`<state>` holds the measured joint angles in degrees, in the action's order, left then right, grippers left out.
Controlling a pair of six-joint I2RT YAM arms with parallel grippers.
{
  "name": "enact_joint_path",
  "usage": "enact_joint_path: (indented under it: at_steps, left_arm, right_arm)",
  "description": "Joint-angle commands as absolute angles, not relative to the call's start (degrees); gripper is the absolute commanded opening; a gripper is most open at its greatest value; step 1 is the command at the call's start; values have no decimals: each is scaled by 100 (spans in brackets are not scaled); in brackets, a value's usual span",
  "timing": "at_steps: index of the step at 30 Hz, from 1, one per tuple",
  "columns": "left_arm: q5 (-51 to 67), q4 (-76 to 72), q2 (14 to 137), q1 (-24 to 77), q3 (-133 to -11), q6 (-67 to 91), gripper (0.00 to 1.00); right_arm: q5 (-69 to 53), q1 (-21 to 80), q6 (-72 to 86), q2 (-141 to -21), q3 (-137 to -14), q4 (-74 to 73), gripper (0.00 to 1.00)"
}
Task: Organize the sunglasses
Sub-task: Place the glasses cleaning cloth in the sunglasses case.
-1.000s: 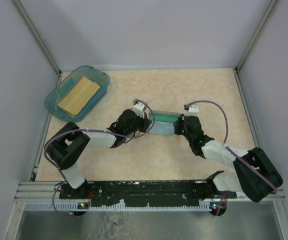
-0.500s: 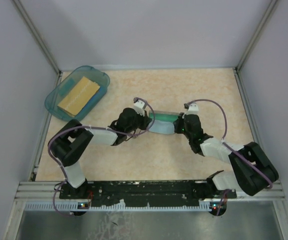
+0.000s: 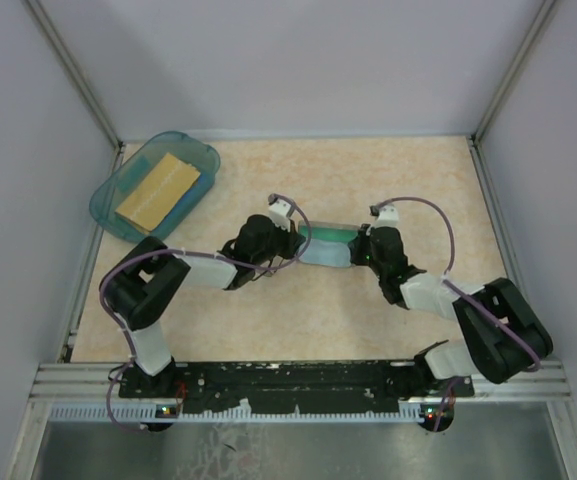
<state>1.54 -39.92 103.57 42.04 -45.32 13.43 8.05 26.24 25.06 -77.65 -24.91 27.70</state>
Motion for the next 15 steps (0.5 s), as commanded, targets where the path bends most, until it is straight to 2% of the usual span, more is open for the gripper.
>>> enact_joint_path:
  at_steps: [1, 15]
  left_arm:
    - [254, -4217, 10493, 4150, -4731, 1339, 0]
    - [272, -4271, 10595, 4088, -4764, 1368, 0]
  right_arm:
    - [791, 2544, 2424, -7828, -2790, 3112, 0]
    - [727, 2479, 2424, -8054, -2865, 3198, 0]
